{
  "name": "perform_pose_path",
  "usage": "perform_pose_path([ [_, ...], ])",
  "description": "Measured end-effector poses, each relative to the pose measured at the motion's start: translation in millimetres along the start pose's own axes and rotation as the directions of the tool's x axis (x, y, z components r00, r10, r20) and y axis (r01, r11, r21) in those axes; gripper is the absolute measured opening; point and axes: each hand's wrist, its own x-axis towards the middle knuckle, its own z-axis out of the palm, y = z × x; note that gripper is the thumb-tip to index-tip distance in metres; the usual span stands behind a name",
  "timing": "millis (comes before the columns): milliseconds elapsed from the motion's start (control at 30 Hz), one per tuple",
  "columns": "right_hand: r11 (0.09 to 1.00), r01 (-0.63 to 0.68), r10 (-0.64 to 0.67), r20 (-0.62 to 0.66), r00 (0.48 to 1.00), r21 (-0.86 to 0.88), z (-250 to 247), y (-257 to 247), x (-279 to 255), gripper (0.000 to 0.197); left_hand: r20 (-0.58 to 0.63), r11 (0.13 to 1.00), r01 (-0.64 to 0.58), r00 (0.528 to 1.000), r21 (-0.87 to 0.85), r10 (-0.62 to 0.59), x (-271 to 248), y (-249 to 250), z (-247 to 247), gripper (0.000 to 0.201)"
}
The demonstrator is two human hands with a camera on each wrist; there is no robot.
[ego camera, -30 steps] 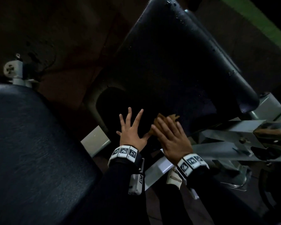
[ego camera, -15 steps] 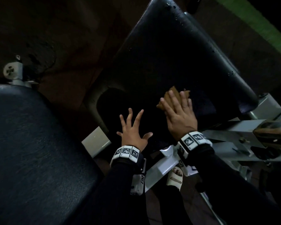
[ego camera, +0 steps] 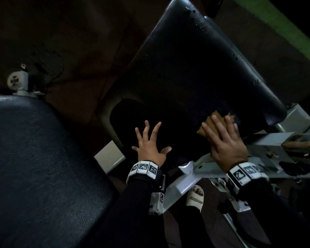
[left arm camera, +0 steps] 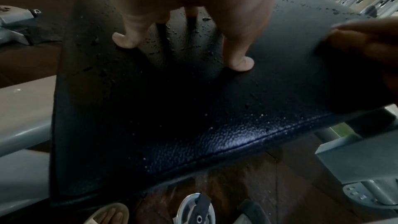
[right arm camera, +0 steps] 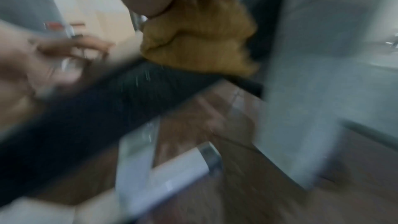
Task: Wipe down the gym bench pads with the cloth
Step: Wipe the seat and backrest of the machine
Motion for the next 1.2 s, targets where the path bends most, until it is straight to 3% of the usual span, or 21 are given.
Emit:
perform_pose_path([
  [100, 0.996, -0.079, 0.08, -0.014, 0.997, 0.046, 7.9, -22.0, 34.3, 0.049, 0.009, 1.0, 0.003, 1.0, 0.006, -0.003, 0.0, 0.6, -1.4, 0.097],
  [167, 0.996, -0.065, 0.065, 0.004, 0.998, 0.064, 16.6, -40.0, 45.5, 0.051, 0.015, 1.0, 0.007, 1.0, 0.023, -0.007, 0.1, 0.6, -2.1, 0.096],
  [367, 0.973, 0.224, -0.229, 0.131, 0.965, 0.048, 29.0, -55.4, 4.4, 0.066, 0.019, 0.999, 0.01, 1.0, 0.047, -0.011, -0.8, 0.9, -3.9, 0.096],
  [467, 0.96, 0.277, -0.277, 0.22, 0.935, 0.032, 18.3, -38.4, -22.7, 0.069, 0.012, 0.998, 0.003, 1.0, 0.065, -0.004, -0.2, 2.0, -7.4, 0.098],
  [667, 0.998, -0.01, -0.006, 0.23, 0.973, 0.067, -14.8, -18.9, -2.5, 0.06, 0.051, 0.99, 0.032, 0.998, 0.136, -0.039, 24.8, 1.6, -39.0, 0.114],
  [767, 0.972, -0.196, 0.164, 0.23, 0.959, 0.126, -19.5, -24.1, 31.3, 0.052, 0.044, 0.979, 0.106, 0.992, 0.173, -0.115, 43.2, -7.0, -62.0, 0.123],
  [833, 0.96, -0.255, 0.229, 0.195, 0.954, 0.12, -15.2, -30.0, 58.5, 0.047, 0.076, 0.977, 0.175, 0.98, 0.125, -0.186, 52.0, -14.5, -72.8, 0.13],
  [933, 0.953, -0.284, 0.264, 0.174, 0.949, 0.101, -4.3, -43.9, 107.7, 0.051, 0.123, 0.977, 0.185, 0.973, 0.107, -0.198, 55.4, -19.1, -74.8, 0.133],
  [1067, 0.973, -0.215, 0.196, 0.194, 0.961, 0.082, 15.5, -77.7, 160.0, 0.05, 0.115, 0.98, 0.168, 0.977, 0.106, -0.18, 57.7, -21.5, -68.5, 0.134],
  [1200, 0.996, 0.011, -0.041, 0.32, 0.946, 0.094, 31.3, -107.0, 150.0, 0.058, 0.112, 0.983, 0.159, 0.979, 0.091, -0.169, 56.9, -23.3, -68.6, 0.132],
])
